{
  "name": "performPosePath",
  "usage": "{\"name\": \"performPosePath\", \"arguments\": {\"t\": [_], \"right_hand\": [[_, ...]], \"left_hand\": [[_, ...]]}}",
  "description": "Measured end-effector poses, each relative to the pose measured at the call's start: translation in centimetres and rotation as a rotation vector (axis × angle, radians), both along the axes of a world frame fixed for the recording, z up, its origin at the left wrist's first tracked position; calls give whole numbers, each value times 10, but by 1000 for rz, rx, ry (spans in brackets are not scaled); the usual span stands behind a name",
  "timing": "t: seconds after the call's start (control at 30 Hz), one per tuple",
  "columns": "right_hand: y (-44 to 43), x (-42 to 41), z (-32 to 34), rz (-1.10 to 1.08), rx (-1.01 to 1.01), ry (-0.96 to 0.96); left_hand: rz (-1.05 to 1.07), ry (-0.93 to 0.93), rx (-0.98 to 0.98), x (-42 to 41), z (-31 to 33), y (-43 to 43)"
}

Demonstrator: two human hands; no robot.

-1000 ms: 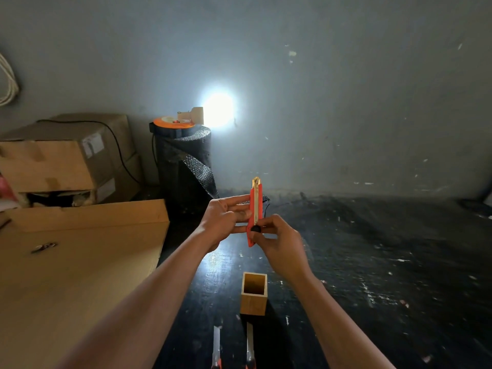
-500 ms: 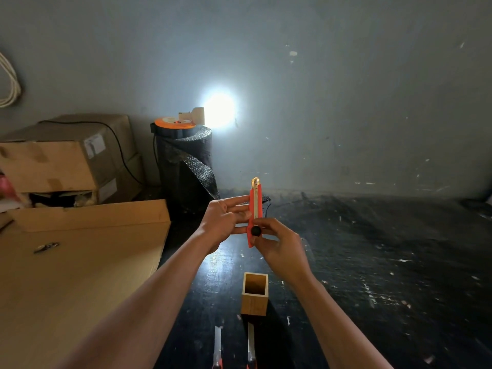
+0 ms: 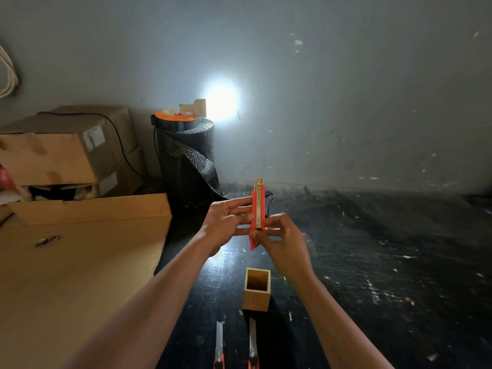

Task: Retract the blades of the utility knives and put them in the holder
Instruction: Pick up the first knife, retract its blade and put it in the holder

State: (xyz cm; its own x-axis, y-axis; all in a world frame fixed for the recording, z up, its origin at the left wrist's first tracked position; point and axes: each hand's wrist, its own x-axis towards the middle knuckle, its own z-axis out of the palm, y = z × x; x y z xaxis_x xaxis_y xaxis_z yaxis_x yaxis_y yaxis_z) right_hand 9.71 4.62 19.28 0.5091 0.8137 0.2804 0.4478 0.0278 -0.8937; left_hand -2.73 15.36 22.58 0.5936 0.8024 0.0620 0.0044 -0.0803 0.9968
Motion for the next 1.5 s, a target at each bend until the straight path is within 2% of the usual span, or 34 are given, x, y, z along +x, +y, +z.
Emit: {"name": "performPosePath", "arguments": {"t": [0.1,0.3,0.43,0.57,0.7,1.03,1.23,1.5], "right_hand": [[9,8,4,-13,28,100],[26,24,-6,45,-15,86],[35,35,-38,15,-72,84],[41,45,-77,-44,-189,11],[51,56,-116,-72,-302,-26],[71,64,-174,-80,-495,-92],[71,74,-187,-54,-531,-118],[69,73,-193,-89,-502,-58]], "left_hand": [[-31,5,-54,0,-11,3],[-31,14,-104,10,-41,1],[101,267,37,15,-90,17],[28,567,57,17,-148,13],[-26,708,48,26,-195,14],[-79,634,25,51,-256,15],[25,581,-25,54,-255,12],[66,626,-13,55,-251,13]]}}
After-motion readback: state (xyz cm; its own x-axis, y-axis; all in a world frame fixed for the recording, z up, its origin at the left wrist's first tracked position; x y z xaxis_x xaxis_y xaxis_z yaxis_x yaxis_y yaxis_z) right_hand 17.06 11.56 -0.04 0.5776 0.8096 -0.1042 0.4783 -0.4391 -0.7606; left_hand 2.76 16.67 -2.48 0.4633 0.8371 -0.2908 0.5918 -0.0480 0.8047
